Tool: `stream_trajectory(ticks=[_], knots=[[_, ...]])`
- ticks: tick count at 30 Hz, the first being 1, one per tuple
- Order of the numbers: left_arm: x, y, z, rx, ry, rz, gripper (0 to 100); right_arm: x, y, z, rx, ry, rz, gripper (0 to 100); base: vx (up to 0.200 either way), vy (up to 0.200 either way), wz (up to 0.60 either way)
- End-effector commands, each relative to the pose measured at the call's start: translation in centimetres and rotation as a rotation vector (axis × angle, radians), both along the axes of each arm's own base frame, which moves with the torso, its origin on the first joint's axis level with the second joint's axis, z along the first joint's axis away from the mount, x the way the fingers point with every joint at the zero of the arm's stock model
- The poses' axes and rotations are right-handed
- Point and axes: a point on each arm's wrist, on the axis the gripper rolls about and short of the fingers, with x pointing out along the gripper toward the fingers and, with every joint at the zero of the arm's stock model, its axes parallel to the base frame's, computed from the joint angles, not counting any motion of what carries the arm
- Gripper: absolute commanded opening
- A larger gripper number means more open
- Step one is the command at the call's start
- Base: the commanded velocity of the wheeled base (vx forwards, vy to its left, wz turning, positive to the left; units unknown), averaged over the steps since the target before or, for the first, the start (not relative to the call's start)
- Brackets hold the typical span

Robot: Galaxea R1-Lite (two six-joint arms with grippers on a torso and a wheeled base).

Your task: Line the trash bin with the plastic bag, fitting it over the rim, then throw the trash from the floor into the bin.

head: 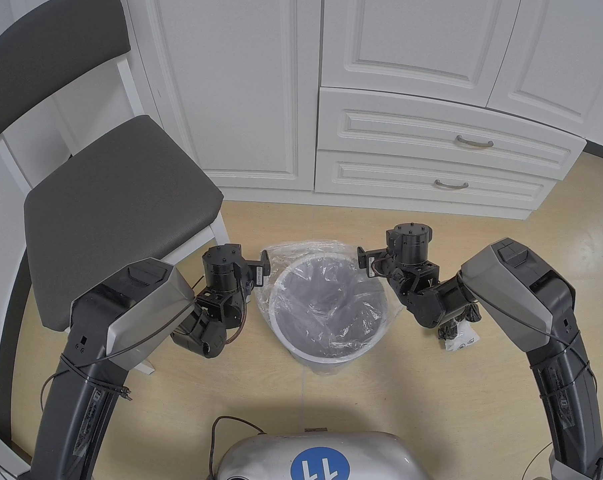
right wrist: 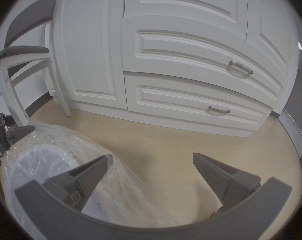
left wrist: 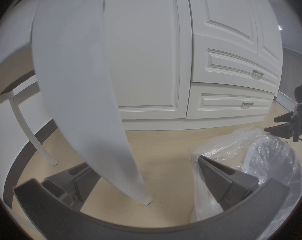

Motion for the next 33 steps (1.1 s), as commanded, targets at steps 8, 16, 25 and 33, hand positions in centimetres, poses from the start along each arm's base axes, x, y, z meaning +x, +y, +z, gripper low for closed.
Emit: stream_trajectory(ticks=[8, 16, 25, 33], knots=[[0.4, 0.3, -1.7, 0.013, 0.031, 0.008, 100, 1.6, -1.0, -2.2, 0.006, 0.002, -0.031, 100, 0.0, 0.0, 0.0], [-0.9, 0.8, -2.8, 0.064, 0.142, 0.007, 100, 2.0, -1.5, -2.2, 0.015, -0.007, -0.044, 100, 0.0, 0.0, 0.0], [-1.6, 1.3, -0.5, 0.054, 0.125, 0.008, 100, 0.9, -0.6, 1.3, 0.045, 0.008, -0.045, 100, 0.0, 0.0, 0.0], [-4.5, 2.6, 1.9, 0.063, 0.178, -0.09, 100, -1.8, -0.7, 4.0, 0.034, 0.052, -0.057, 100, 0.0, 0.0, 0.0]])
